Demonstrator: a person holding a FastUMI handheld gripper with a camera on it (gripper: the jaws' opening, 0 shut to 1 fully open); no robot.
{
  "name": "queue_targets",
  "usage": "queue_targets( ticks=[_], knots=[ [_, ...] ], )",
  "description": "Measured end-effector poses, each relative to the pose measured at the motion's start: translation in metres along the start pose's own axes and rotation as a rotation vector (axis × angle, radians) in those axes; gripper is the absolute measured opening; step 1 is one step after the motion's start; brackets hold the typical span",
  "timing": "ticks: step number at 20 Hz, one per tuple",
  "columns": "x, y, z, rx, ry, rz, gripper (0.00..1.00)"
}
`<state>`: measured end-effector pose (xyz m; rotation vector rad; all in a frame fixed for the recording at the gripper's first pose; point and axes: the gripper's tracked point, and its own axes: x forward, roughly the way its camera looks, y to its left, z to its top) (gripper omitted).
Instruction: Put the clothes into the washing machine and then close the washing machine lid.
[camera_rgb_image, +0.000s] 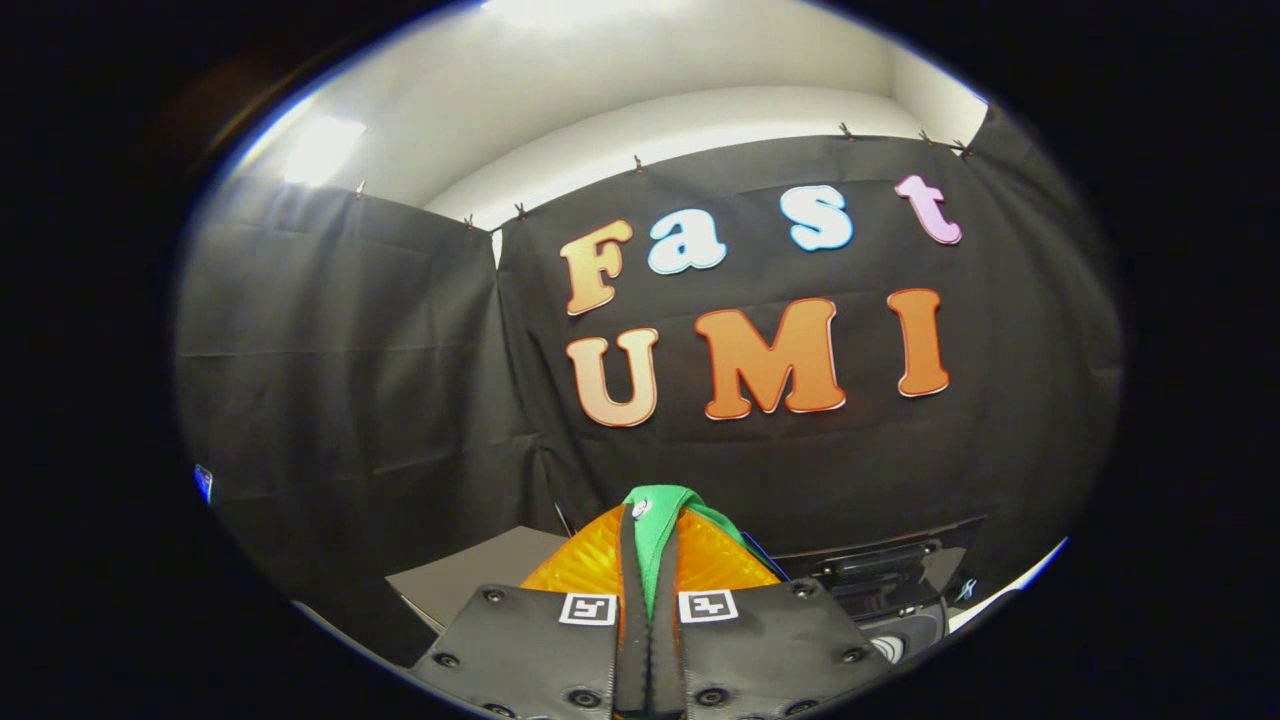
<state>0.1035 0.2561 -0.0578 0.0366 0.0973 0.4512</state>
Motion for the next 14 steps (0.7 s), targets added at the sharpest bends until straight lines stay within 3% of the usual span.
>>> queue_targets(
  ticks=[7,14],
  knots=[
    [-0.024,-0.099,-0.014,-0.011,0.036,-0.138,0.09],
    [-0.014,-0.175,-0.079,0.031,0.153,-0.209,0.09]
  ],
)
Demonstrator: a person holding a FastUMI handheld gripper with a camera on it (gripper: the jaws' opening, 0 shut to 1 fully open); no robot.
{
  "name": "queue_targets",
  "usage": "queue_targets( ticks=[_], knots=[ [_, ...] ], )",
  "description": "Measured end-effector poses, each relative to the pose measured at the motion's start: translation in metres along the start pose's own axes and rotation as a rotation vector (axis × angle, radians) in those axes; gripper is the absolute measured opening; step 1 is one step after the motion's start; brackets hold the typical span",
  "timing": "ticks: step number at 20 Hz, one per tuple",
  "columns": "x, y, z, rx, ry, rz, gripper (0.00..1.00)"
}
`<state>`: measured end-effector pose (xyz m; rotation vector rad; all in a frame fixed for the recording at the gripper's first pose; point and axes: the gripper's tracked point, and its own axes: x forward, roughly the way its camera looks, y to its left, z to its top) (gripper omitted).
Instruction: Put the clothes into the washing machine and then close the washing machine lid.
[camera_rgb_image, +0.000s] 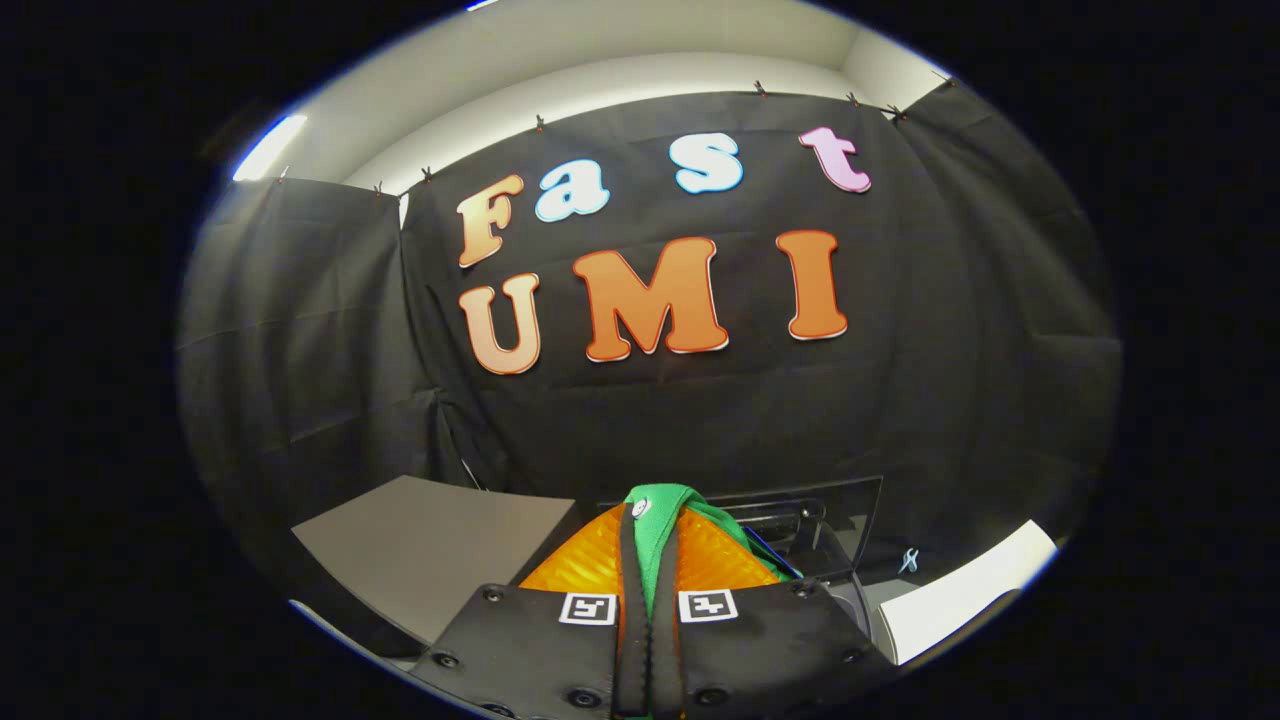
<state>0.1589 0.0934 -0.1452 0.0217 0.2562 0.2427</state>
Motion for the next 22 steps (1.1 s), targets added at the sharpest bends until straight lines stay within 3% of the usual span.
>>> queue_targets(
  ticks=[5,22],
  knots=[
    [0.038,-0.025,-0.047,0.006,0.074,-0.005,0.09],
    [0.141,-0.037,-0.207,-0.017,0.373,-0.002,0.09]
  ],
)
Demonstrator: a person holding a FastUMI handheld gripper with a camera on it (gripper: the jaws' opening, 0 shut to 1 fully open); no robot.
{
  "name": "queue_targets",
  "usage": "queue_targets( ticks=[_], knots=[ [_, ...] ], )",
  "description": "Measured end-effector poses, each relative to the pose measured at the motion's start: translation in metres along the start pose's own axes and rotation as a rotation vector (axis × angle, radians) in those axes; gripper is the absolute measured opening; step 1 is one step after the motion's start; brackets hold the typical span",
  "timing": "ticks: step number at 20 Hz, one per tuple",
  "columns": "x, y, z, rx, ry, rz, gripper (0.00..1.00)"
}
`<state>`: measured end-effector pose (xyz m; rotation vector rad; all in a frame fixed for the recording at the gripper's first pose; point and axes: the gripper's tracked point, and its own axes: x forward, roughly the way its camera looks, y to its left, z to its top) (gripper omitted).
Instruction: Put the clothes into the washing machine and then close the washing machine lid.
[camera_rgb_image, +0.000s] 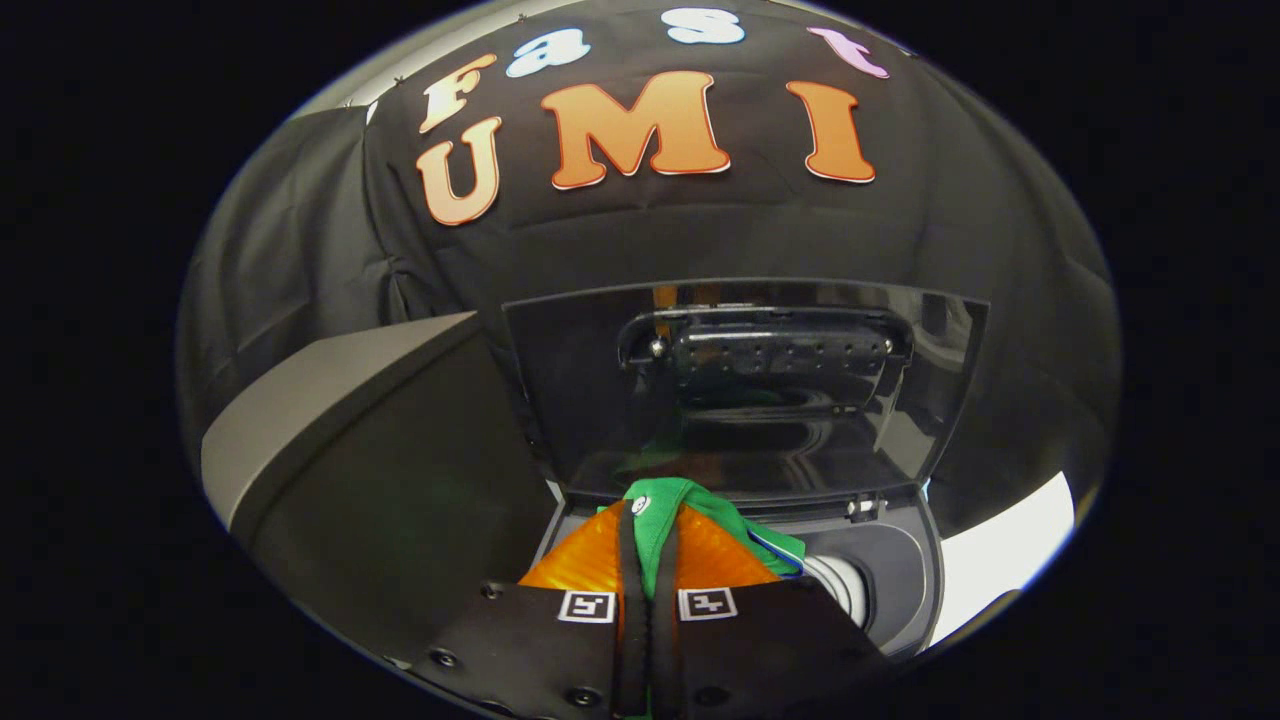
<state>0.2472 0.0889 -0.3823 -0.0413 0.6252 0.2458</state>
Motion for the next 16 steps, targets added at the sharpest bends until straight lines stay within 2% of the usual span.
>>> queue_targets(
  ticks=[5,11,16],
  knots=[
    [0.035,-0.007,-0.069,-0.004,0.148,-0.022,0.10],
    [0.072,-0.047,-0.131,0.057,0.317,-0.086,0.10],
    [0.074,-0.052,-0.173,0.107,0.496,-0.102,0.10]
  ],
)
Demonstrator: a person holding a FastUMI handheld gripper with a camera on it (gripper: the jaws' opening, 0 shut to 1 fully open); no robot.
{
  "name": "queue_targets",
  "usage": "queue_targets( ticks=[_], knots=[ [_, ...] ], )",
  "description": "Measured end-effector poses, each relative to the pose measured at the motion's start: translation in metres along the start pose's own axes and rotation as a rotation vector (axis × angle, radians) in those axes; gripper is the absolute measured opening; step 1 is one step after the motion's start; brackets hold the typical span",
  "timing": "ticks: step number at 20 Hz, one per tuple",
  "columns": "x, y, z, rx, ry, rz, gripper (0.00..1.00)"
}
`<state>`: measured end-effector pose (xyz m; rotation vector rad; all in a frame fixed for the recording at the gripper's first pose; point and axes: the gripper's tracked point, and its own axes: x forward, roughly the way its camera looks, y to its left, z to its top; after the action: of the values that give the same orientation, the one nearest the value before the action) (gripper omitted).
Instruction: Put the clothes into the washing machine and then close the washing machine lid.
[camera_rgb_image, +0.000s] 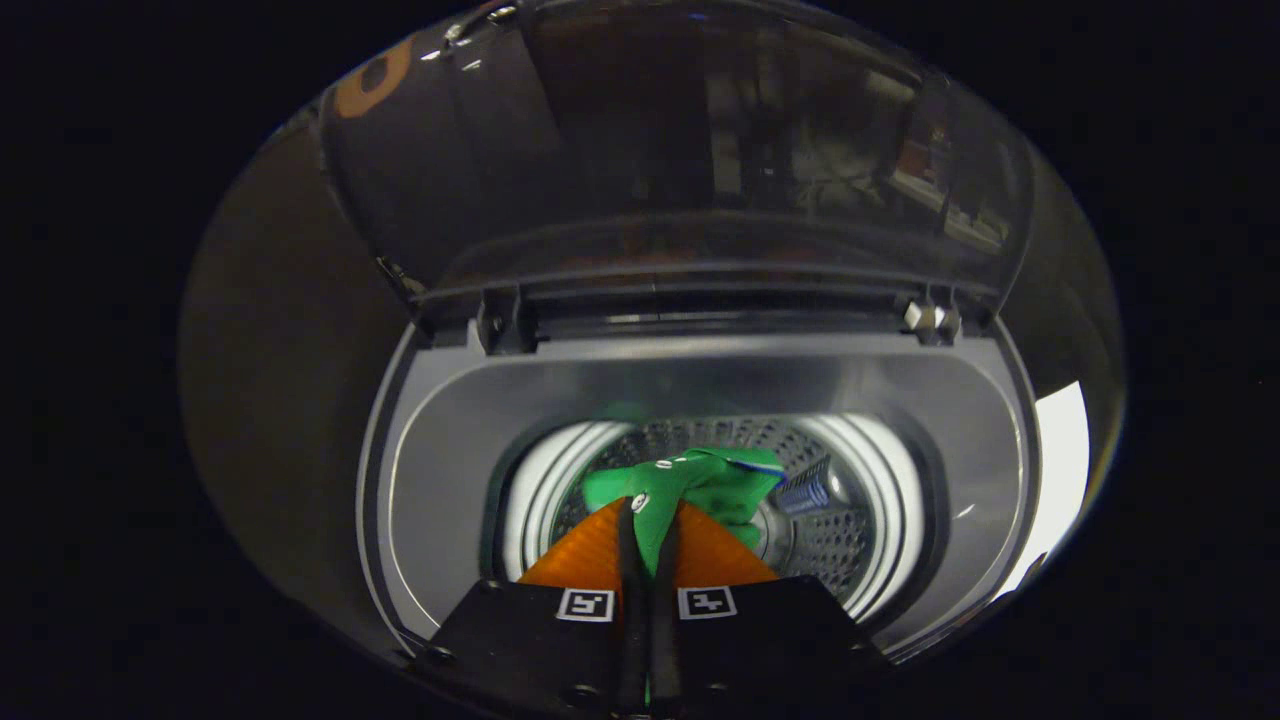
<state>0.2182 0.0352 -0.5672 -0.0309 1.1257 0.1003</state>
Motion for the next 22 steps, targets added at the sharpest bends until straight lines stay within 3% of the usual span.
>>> queue_targets(
  ticks=[11,14,15,20,22],
  knots=[
    [0.002,0.007,-0.015,0.123,-0.008,-0.013,0.12],
    [0.002,0.001,-0.005,0.104,-0.026,-0.024,0.35],
    [0.002,0.000,-0.002,0.089,-0.032,-0.025,0.33],
    [-0.005,0.004,0.006,0.030,-0.057,-0.022,1.00],
    [-0.017,0.010,0.011,0.015,-0.094,-0.017,1.00]
  ],
)
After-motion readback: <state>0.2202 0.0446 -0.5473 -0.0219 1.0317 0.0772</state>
